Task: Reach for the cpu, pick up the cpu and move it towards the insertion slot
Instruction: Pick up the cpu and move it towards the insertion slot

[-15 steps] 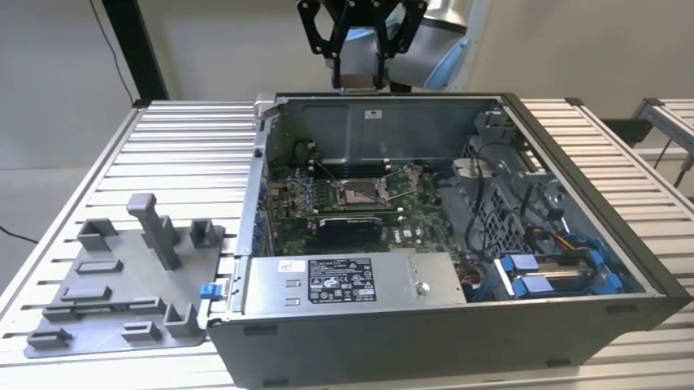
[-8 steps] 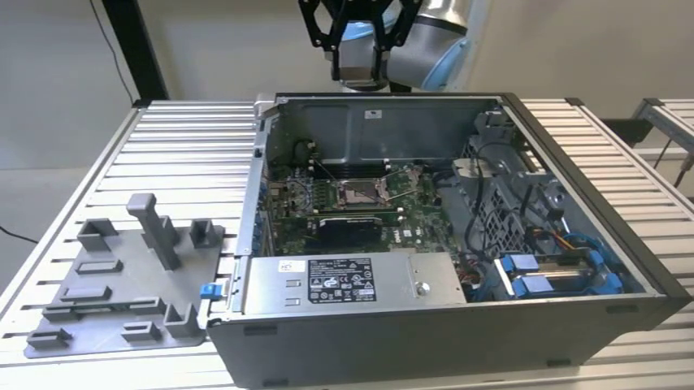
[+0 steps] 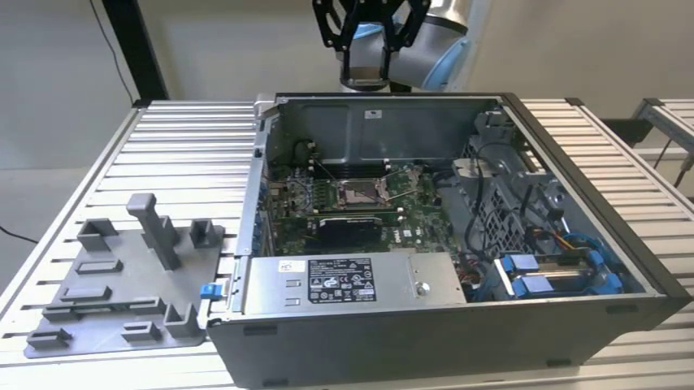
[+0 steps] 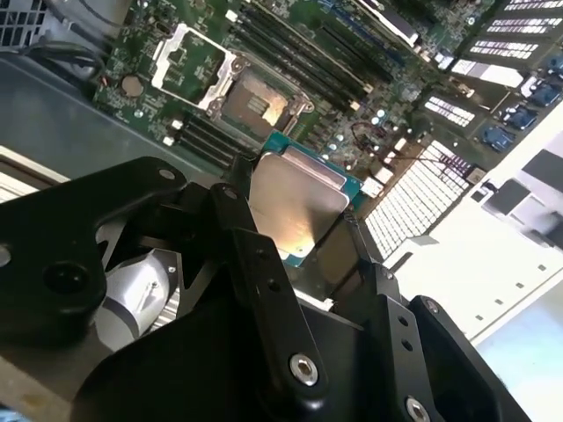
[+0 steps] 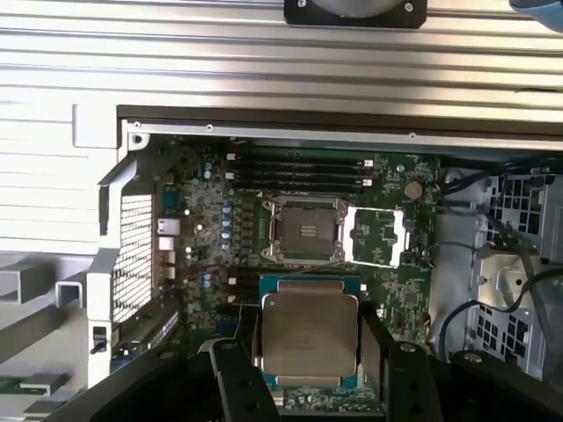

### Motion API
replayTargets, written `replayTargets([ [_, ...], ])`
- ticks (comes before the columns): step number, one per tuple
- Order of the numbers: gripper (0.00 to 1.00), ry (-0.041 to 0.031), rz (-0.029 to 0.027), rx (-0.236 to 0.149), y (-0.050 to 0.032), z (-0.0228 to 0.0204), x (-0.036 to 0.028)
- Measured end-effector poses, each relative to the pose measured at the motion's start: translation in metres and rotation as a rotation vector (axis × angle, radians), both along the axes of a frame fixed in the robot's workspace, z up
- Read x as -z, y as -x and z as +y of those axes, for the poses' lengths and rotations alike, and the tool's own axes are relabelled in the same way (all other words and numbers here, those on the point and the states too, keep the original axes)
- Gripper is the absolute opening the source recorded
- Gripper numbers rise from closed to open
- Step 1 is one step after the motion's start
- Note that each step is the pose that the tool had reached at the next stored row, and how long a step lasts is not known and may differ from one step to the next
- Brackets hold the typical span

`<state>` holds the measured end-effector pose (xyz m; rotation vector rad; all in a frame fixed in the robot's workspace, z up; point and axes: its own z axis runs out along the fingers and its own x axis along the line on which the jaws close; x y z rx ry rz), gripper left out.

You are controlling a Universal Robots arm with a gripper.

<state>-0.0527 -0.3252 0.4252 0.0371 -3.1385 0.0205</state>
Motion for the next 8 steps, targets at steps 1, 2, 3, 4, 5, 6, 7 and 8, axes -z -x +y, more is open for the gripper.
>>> replayTargets([
  [1, 0.0, 0.0, 0.0015, 0.003, -0.001, 0.0008, 0.0012],
  [2, 0.0, 0.0001, 0.0031, 0.006, -0.0017, 0.0015, 0.0027],
  [3, 0.0, 0.0, 0.0048, 0.011, -0.0023, 0.0022, 0.0042],
  [4, 0.0, 0.0, 0.0065, 0.015, -0.003, 0.0029, 0.0057],
  [5, 0.0, 0.0, 0.0082, 0.018, -0.0036, 0.004, 0.0072],
  [6, 0.0, -0.0001, 0.0095, 0.021, -0.0042, 0.0051, 0.0086],
  [7, 0.0, 0.0, 0.0109, 0.023, -0.0048, 0.0062, 0.01],
  [8, 0.0, 0.0, 0.0118, 0.025, -0.0056, 0.0075, 0.0111],
])
